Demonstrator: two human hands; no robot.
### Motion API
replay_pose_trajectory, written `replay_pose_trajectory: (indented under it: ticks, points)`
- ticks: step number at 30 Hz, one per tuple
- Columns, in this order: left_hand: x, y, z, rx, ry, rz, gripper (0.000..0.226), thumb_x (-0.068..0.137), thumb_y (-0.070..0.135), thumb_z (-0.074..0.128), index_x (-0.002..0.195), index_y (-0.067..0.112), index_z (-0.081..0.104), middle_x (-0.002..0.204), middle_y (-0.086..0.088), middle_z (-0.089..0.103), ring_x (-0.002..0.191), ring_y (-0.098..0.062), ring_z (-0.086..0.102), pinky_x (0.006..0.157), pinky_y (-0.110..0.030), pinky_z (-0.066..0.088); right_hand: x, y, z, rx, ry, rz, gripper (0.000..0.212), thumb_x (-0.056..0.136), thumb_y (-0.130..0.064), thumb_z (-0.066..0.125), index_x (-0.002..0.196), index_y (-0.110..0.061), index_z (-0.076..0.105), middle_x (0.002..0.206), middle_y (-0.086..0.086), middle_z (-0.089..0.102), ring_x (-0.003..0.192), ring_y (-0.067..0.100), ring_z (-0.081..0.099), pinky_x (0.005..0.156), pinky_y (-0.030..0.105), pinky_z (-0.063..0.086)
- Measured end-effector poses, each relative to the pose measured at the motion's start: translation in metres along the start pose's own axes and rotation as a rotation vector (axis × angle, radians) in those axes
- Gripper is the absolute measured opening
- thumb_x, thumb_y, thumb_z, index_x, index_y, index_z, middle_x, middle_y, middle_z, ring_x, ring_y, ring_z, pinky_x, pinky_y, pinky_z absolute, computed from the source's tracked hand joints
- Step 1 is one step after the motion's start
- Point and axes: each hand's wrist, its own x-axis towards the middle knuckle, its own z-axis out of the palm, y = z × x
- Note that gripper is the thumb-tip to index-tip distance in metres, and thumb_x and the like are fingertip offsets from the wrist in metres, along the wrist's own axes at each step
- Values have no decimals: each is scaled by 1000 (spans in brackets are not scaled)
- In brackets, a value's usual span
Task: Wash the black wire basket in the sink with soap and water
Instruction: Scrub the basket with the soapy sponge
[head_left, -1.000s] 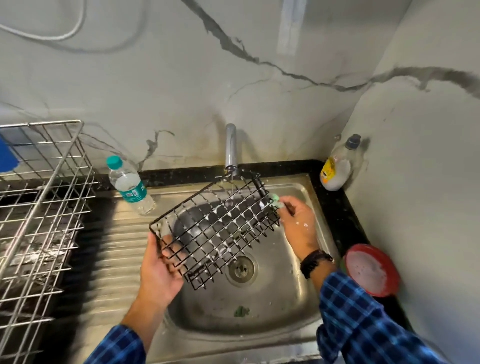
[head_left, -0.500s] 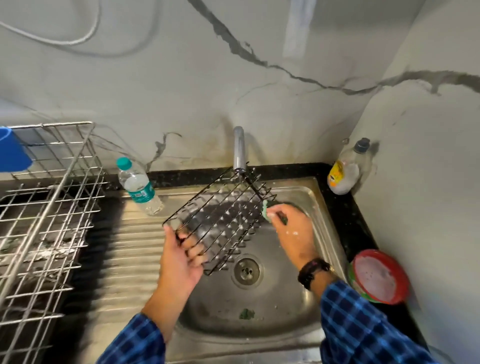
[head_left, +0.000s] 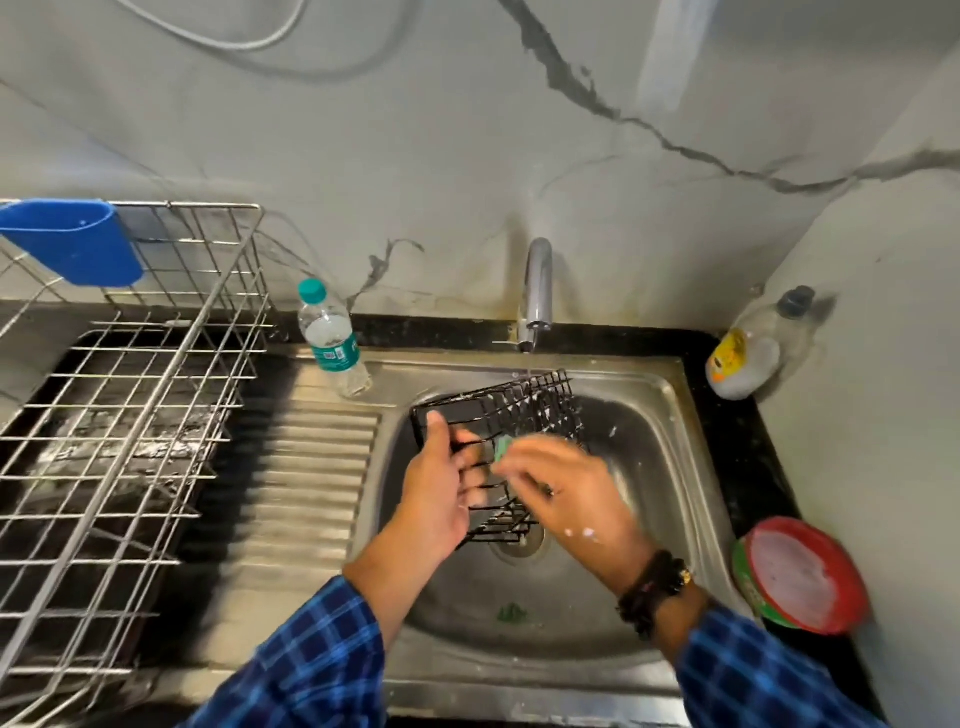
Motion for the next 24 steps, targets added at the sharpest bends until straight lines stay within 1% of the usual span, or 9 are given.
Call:
replay_pose_trajectory:
  ticks: [2, 4, 7, 9, 13, 16, 19, 21, 24]
  points:
    - [-1, -3, 6, 48, -25, -48, 51, 99, 61, 33, 78, 19, 53, 51, 8, 33, 37, -5, 21, 34, -18, 14, 23, -4, -6, -12, 103, 22, 16, 89, -1, 71, 103, -8, 77, 106, 2, 70, 101, 11, 63, 94, 22, 49]
    - [-3, -5, 13, 107, -70, -97, 53, 99, 64, 30, 81, 20, 54, 55, 6, 35, 40, -5, 22, 35, -18, 14, 45, -10, -6, -79, 128, 54, 19, 90, -2, 70, 108, -8, 75, 108, 3, 68, 100, 11, 63, 94, 19, 48]
    - [-4, -2, 16, 184, -143, -129, 59, 99, 67, 23, 97, 18, 56, 65, 2, 41, 48, -7, 25, 41, -19, 18, 43, -6, -3, -153, 17, 89, 25, 87, 1, 70, 110, -8, 73, 106, 4, 68, 97, 17, 64, 91, 22, 48]
    - [-2, 2, 16, 193, -182, -131, 64, 100, 66, 20, 106, 15, 57, 69, 1, 45, 52, -9, 28, 47, -23, 20, 24, -1, -2, -215, -18, 69, 24, 84, 3, 72, 104, -9, 74, 101, 2, 69, 93, 20, 64, 88, 21, 47]
    - [3, 6, 16, 167, -159, -126, 61, 99, 67, 22, 98, 16, 55, 72, 0, 45, 50, -10, 32, 46, -23, 26, -18, -3, 5, -165, -15, 42, 16, 88, -4, 71, 99, -15, 75, 101, -5, 71, 96, 12, 64, 91, 21, 48]
    - [3, 3, 13, 142, -168, -111, 57, 99, 66, 24, 88, 18, 54, 73, 2, 44, 50, -10, 31, 50, -24, 26, -48, -5, 8, -126, -104, -6, 13, 93, -10, 66, 101, -17, 73, 105, -5, 70, 100, 7, 60, 93, 14, 44]
    - [3, 7, 9, 18, -182, -88, 51, 101, 61, 26, 79, 20, 47, 72, 3, 44, 51, -10, 27, 54, -28, 20, -54, -2, 1, -131, -169, -3, 10, 95, -17, 62, 99, -20, 71, 104, -7, 68, 98, 7, 59, 86, 24, 52]
    - [4, 11, 9, -43, -194, -72, 50, 102, 60, 25, 79, 20, 45, 73, 2, 45, 52, -10, 27, 54, -29, 19, -39, -2, -4, -132, -107, 26, 12, 91, -11, 67, 101, -16, 71, 104, -5, 67, 96, 10, 61, 85, 26, 52]
    - [3, 15, 13, -65, -233, -78, 50, 101, 61, 24, 80, 20, 42, 75, -1, 49, 53, -12, 30, 54, -29, 21, 1, -8, -9, -104, 74, 109, 24, 90, -2, 68, 113, -8, 72, 108, 2, 67, 97, 9, 61, 90, 15, 47]
